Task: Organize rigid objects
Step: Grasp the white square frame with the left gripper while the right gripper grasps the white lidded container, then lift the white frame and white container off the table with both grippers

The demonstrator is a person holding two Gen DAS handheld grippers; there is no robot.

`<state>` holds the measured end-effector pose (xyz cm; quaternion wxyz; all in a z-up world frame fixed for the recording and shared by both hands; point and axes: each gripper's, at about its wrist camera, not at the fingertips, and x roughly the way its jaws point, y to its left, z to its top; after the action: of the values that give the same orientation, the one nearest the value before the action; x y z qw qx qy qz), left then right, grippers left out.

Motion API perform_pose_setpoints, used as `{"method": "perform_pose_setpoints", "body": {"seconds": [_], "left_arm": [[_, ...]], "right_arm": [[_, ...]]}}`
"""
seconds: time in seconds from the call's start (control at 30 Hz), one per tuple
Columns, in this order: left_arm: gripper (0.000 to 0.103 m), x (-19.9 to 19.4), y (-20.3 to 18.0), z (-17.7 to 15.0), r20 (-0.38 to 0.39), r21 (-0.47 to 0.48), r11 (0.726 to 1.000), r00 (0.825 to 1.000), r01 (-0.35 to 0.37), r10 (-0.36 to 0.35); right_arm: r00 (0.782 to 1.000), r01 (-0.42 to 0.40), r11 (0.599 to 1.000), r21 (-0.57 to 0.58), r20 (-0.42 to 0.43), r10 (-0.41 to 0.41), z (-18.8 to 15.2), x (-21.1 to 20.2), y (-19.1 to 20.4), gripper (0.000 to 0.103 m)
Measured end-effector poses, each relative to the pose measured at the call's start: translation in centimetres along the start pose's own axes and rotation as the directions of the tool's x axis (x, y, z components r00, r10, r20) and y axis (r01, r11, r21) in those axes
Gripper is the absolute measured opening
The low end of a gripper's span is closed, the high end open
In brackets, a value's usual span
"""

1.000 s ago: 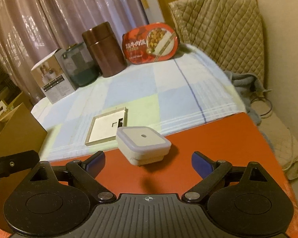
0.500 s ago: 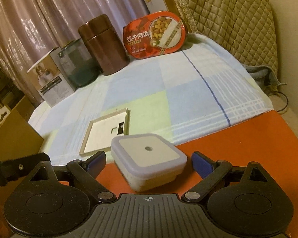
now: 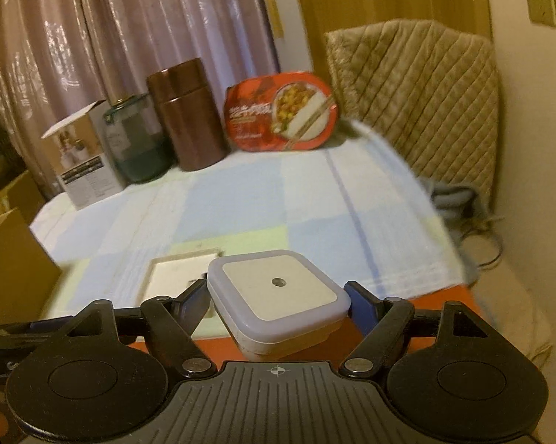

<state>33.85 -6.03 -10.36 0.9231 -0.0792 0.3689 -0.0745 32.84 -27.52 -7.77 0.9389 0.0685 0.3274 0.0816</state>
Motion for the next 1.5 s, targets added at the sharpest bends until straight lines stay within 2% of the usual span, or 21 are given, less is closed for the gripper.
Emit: {"method": "perform_pose_setpoints", "body": {"seconds": [0.1, 0.33, 0.43, 0.47, 0.53, 0.6, 0.7, 1.0, 1.1, 1.3, 1.5], "left_arm": [[0.1, 1.5, -0.8, 0.3, 0.008, 0.0, 1.0, 1.0, -0.005, 0.005], [0.101, 4.8, -3.3, 0.6, 0.005, 0.071, 0.997, 1.0, -0.014, 0.014], [0.101, 6.1, -4.4, 0.7, 0.001, 0.119, 0.99, 0.997, -0.076, 0.076], [0.1, 6.4, -4.5, 0.7, 0.005, 0.129, 0.988, 0.996, -0.09, 0.09], [0.092, 6.5, -4.4, 0.7, 0.009, 0.133, 0.986, 0.995, -0.1, 0.1], [0.088, 6.2, -4.2, 0.5, 0.016, 0.151, 0.982, 0.994, -0.111, 0.11], [0.087, 4.9, -3.3, -0.4, 0.013, 0.147, 0.983, 0.994, -0.107, 0.106], [0.088, -3.0, -0.7, -6.4, 0.024, 0.161, 0.978, 0.992, -0.129, 0.127], [0.09, -3.4, 0.0, -7.1, 0.021, 0.163, 0.977, 0.991, -0.137, 0.136], [0.091, -2.7, 0.8, -6.3, 0.013, 0.124, 0.983, 0.99, -0.138, 0.137], [0.087, -2.6, 0.9, -6.1, 0.002, 0.121, 0.982, 0.99, -0.143, 0.144]], "right_arm": [[1.0, 0.028, 1.0, 0.002, -0.008, -0.028, 0.2, 0.0, -1.0, 0.075], [0.998, 0.058, 0.998, 0.023, -0.007, -0.058, 1.0, 0.0, -2.5, 0.075], [0.998, 0.054, 0.998, 0.021, -0.019, -0.053, 0.8, 0.3, -2.5, 0.075], [0.998, 0.051, 0.999, 0.018, -0.023, -0.05, 0.8, 0.3, -2.5, 0.075], [0.999, 0.048, 0.999, 0.015, -0.026, -0.047, 0.7, 0.5, -2.4, 0.075], [0.999, 0.042, 0.999, 0.013, -0.028, -0.041, 0.7, 0.6, -2.2, 0.075], [0.999, 0.029, 1.0, 0.003, -0.033, -0.029, 0.6, 0.7, -1.6, 0.075], [0.998, -0.002, 0.999, -0.039, -0.058, 0.0, -0.1, 0.9, 0.2, 0.075], [0.998, -0.011, 0.999, -0.053, -0.064, 0.007, -0.3, 0.9, 0.9, 0.075], [0.997, -0.019, 0.998, -0.066, -0.075, 0.014, -0.5, 0.9, 1.7, 0.075], [0.996, -0.025, 0.997, -0.074, -0.083, 0.018, -0.6, 1.1, 2.2, 0.075]]}}
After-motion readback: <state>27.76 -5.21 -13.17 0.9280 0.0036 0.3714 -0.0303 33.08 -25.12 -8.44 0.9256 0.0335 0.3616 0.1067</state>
